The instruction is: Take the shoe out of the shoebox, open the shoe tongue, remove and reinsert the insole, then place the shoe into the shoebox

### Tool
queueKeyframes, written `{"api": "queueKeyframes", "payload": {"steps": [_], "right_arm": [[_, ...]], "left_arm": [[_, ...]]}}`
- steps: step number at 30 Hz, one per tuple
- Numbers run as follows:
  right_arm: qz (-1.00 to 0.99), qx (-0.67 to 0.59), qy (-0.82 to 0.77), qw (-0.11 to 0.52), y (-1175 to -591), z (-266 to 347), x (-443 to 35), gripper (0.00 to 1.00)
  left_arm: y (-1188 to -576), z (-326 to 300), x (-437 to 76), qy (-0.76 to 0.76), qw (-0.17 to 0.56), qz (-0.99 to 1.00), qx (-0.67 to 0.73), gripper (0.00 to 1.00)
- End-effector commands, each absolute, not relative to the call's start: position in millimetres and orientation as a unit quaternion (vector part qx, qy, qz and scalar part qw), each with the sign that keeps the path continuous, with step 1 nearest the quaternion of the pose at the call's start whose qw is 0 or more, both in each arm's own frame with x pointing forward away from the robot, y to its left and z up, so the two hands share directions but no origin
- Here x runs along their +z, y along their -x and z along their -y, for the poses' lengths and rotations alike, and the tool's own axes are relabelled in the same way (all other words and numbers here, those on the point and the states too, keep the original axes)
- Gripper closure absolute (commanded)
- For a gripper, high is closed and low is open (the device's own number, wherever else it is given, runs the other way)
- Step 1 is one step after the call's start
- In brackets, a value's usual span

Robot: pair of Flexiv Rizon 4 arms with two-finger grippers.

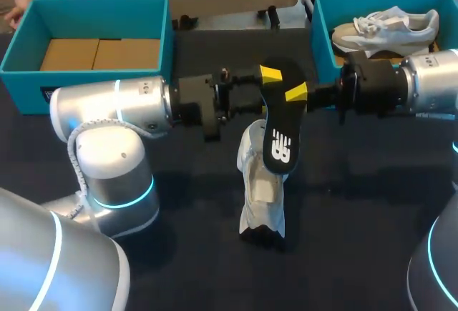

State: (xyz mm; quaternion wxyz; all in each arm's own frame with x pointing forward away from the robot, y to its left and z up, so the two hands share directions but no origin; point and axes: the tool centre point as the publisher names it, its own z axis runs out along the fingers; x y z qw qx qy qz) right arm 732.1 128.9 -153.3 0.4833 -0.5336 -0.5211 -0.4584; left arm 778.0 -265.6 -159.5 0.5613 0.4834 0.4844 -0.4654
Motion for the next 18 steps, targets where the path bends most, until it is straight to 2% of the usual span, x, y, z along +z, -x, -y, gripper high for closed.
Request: {"api": "queueKeyframes", "payload": {"steps": [1, 4, 7, 12, 15, 17, 18], "right_arm": [[0.523, -0.455, 0.534, 0.484, -735.1, -129.5, -153.3, 1.0], [0.523, -0.456, 0.533, 0.485, -735.1, -129.5, -153.5, 1.0], [0.523, -0.456, 0.532, 0.485, -735.7, -129.8, -153.8, 1.0], [0.523, -0.457, 0.531, 0.486, -736.3, -129.9, -154.2, 1.0], [0.522, -0.458, 0.53, 0.486, -736.4, -130.3, -154.2, 1.0], [0.522, -0.459, 0.53, 0.486, -736.3, -130.4, -154.3, 1.0], [0.522, -0.46, 0.53, 0.486, -736.3, -130.5, -154.5, 1.0]], "left_arm": [[-778.5, 272.3, -161.5, -0.476, 0.567, -0.486, -0.464, 0.55], [-779.9, 272.5, -162.5, -0.475, 0.568, -0.488, -0.462, 0.54], [-781.0, 273.6, -163.5, -0.473, 0.568, -0.49, -0.462, 0.57], [-781.6, 275.2, -164.8, -0.467, 0.57, -0.494, -0.463, 0.69], [-781.4, 276.7, -166.7, -0.468, 0.568, -0.493, -0.464, 0.78], [-781.4, 277.6, -168.1, -0.467, 0.566, -0.494, -0.466, 1.0], [-781.4, 278.0, -168.7, -0.466, 0.564, -0.495, -0.468, 1.0]]}}
